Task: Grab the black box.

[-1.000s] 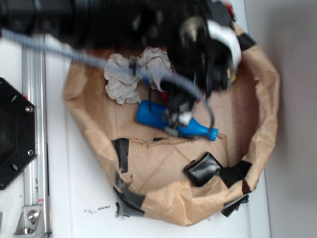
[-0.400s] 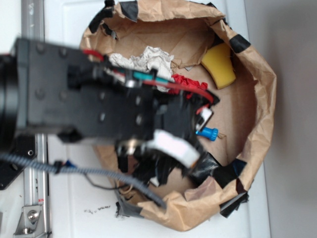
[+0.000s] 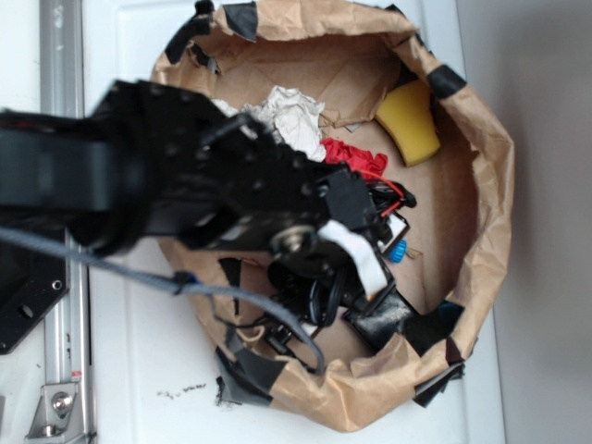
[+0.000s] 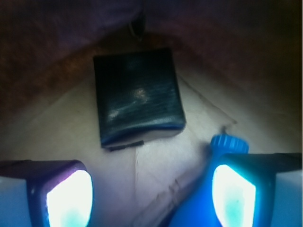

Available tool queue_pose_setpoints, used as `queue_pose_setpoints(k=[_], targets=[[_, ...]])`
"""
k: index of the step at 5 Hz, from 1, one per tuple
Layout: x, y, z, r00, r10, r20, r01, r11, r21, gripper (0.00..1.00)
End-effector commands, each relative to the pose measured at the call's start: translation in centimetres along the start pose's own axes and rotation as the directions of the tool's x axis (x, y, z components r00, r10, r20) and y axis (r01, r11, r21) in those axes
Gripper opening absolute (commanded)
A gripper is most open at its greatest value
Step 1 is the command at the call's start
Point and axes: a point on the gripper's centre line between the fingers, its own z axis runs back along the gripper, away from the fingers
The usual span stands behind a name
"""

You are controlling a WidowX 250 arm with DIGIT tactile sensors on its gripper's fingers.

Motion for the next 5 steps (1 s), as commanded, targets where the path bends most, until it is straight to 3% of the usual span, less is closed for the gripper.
queue_pose_setpoints(k=[1,5], targets=[[2.5,0.3,-0.1,0.995,-0.088,0.049,0.088,0.996,-0.002,1.0],[3.3,-0.7,3.9,0.989,-0.096,0.109,0.091,0.994,0.054,1.0]])
